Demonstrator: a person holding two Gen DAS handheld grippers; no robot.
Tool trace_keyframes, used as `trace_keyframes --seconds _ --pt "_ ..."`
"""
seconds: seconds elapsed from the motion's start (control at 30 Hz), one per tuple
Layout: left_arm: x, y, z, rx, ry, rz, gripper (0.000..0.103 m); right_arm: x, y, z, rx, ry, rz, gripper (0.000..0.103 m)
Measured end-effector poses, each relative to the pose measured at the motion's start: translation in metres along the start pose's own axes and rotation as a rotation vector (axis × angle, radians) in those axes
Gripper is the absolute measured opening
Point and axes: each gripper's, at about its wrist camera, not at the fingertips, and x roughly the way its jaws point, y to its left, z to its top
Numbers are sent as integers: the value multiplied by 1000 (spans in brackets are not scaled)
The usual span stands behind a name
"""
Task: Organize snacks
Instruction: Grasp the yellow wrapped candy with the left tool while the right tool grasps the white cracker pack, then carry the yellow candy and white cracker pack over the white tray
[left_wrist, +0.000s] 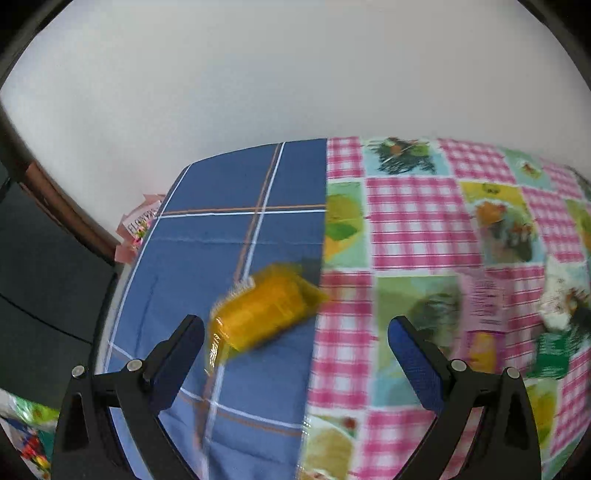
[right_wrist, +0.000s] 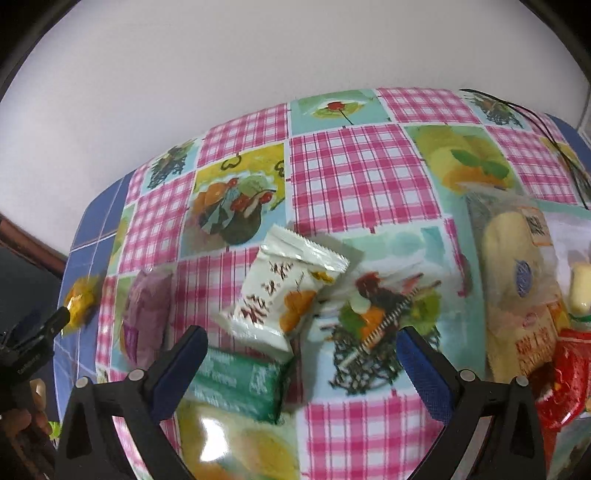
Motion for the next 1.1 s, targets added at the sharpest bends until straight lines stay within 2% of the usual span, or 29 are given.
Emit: trace_keyframes --seconds 0.3,0.4,0.43,0.5,0.57,0.7,0.73,0.83,0.93,1.1 --pt "51 5 8 135 54 38 99 31 13 20 -3 54 -40 103" --pt "63 7 8 149 72 53 97 41 15 23 -10 70 -59 102" --pt "67 9 8 143 82 55 92 44 14 23 -11 76 -64 101" --pt "73 10 7 136 95 47 78 48 16 24 -15 85 -64 98" --pt "76 11 6 137 101 58 76 50 17 23 -25 85 -76 90" --pt "76 12 5 124 115 52 68 52 25 23 -52 75 -98 83" --pt "76 12 5 118 122 50 67 51 25 22 -57 72 -104 78" --pt "75 11 4 107 132 50 65 49 27 20 -64 67 -106 72" --pt "73 12 5 89 138 57 61 45 27 16 -77 62 -126 56" --pt "64 13 6 47 140 34 55 42 21 14 -89 61 -122 54"
